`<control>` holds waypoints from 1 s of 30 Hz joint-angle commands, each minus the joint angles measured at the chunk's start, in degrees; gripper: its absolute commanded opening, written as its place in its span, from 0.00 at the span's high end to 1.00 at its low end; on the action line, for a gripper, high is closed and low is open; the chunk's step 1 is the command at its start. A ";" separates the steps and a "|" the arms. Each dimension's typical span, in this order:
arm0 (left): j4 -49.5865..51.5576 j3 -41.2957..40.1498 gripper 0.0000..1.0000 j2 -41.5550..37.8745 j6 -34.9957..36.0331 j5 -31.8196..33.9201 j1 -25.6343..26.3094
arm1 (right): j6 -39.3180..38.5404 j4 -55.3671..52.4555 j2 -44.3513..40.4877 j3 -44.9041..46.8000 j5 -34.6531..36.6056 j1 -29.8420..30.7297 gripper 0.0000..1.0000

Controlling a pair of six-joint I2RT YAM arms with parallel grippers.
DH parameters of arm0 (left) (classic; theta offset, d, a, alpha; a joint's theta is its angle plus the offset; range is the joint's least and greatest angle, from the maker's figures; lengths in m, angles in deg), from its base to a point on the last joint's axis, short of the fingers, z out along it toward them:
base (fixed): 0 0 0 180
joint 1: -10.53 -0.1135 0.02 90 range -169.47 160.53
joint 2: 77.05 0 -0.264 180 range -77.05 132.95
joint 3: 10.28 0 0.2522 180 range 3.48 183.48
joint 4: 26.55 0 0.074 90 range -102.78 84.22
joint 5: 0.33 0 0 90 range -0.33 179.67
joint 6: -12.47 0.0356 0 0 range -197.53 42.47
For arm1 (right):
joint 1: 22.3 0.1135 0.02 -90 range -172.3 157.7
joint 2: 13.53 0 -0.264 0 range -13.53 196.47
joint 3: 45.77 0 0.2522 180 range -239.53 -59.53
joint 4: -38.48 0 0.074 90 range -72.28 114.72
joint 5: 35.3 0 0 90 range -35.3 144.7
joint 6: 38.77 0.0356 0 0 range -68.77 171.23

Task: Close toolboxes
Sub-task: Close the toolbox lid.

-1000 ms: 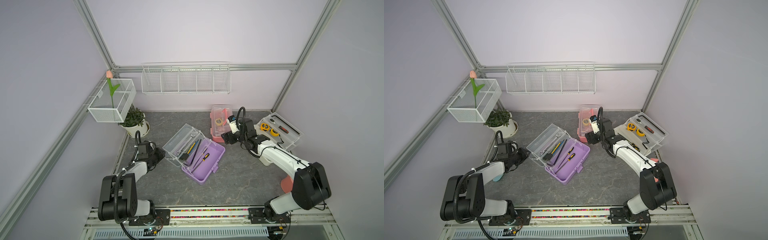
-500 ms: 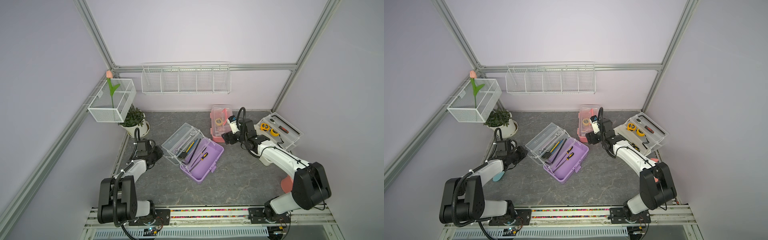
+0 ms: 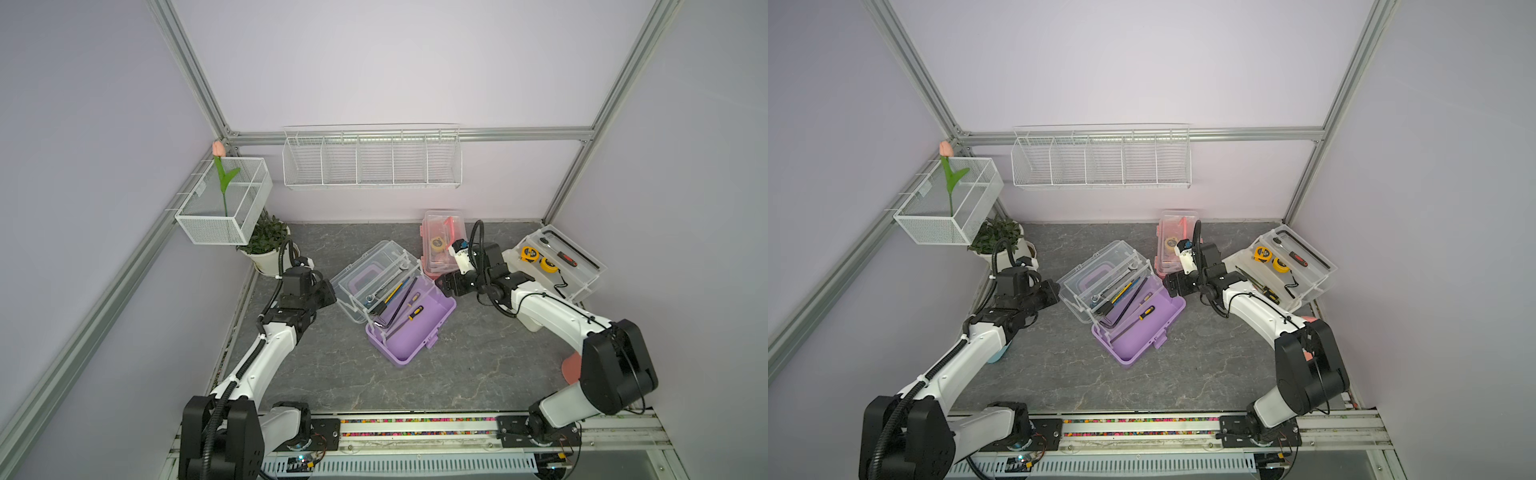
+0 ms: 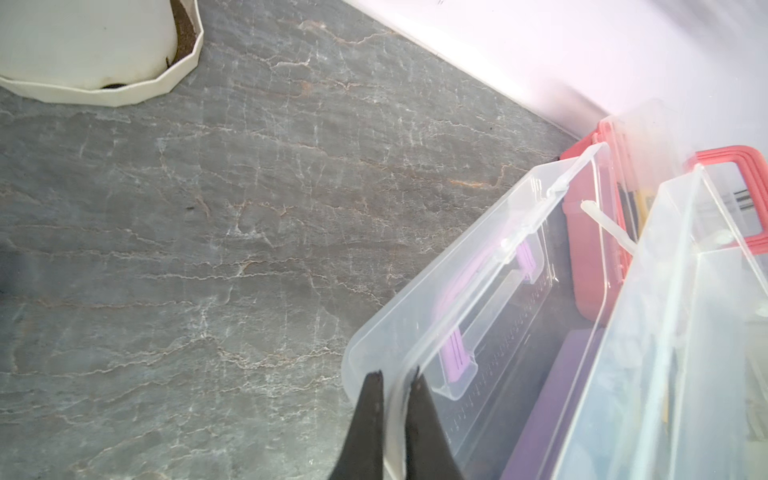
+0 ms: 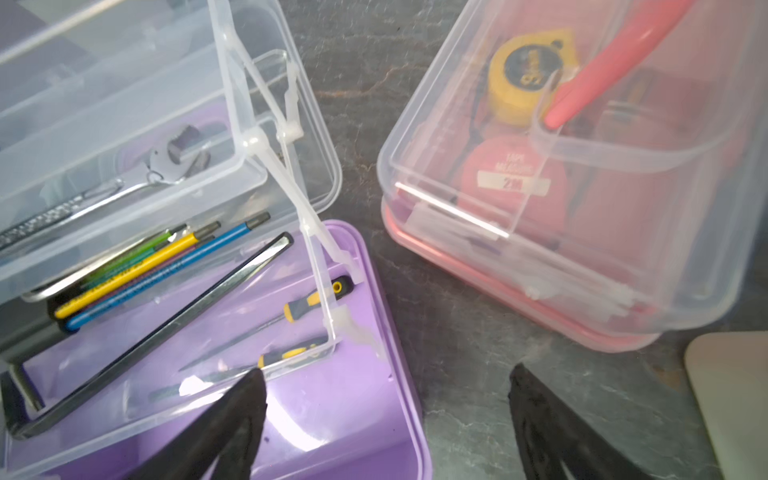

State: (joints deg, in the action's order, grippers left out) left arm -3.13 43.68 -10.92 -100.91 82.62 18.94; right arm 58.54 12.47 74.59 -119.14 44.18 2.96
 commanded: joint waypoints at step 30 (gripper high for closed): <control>-19.80 -7.51 1.00 -17.26 17.10 21.63 29.70 | 19.54 5.66 -5.93 18.78 -10.88 10.20 0.51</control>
State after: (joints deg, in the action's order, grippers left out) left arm -14.61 35.16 -26.11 -82.44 105.74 45.45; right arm 75.89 8.36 65.96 -101.70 33.36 12.57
